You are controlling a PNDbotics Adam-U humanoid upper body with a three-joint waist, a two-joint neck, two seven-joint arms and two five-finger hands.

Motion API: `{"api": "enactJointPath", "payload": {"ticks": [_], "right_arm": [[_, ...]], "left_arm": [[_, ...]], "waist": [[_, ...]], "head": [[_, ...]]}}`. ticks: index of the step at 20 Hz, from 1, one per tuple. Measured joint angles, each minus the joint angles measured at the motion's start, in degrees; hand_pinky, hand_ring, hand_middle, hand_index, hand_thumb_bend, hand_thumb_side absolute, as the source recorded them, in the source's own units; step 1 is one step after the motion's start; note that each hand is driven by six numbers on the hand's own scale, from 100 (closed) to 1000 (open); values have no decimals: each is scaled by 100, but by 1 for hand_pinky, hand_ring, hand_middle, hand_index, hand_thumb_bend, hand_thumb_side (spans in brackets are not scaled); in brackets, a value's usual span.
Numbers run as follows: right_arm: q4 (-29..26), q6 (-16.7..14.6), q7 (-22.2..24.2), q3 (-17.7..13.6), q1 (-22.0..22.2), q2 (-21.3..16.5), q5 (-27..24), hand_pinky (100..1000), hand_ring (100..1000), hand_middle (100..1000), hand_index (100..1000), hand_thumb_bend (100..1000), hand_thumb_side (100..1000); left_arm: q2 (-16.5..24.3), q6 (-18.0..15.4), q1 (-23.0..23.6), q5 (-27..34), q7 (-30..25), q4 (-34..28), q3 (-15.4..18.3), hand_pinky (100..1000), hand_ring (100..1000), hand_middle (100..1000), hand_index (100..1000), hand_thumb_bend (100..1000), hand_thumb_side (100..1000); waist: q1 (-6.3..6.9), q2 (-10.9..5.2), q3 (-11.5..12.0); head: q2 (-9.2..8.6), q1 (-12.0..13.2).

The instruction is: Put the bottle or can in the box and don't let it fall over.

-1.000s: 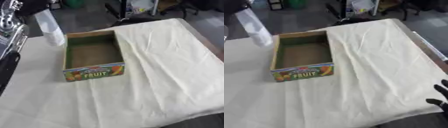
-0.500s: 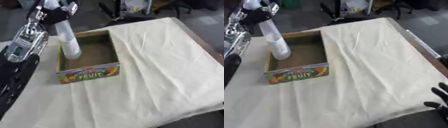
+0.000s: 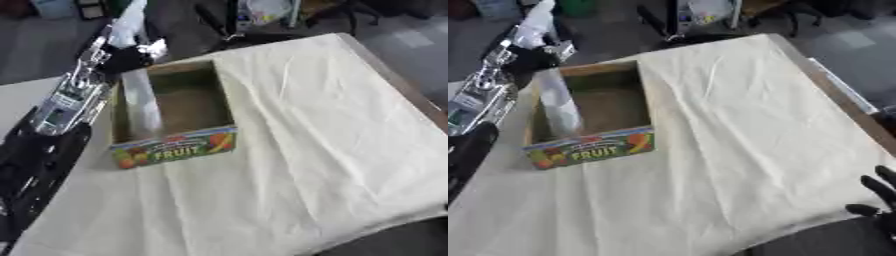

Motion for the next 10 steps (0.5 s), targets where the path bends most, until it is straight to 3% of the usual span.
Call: {"api": "enactJointPath", "payload": {"ticks": [5,10], "right_arm": [[0,3,-9,-3,1,9,16,792,1000,1000,1000,100,470],[0,-9,-23,-13,4,49,24,792,1000,1000,1000,100,470]], "left_arm": [[15,-68,188,-353,-94,-10,12,914,1000,641,846,868,450],[148,-99,423,-576,-28,-189,91,934,1000,691,876,912,506]], "waist": [[-3,1,45],[-16,1,92]], "head": [[-1,-47],[-27,-98]]}}
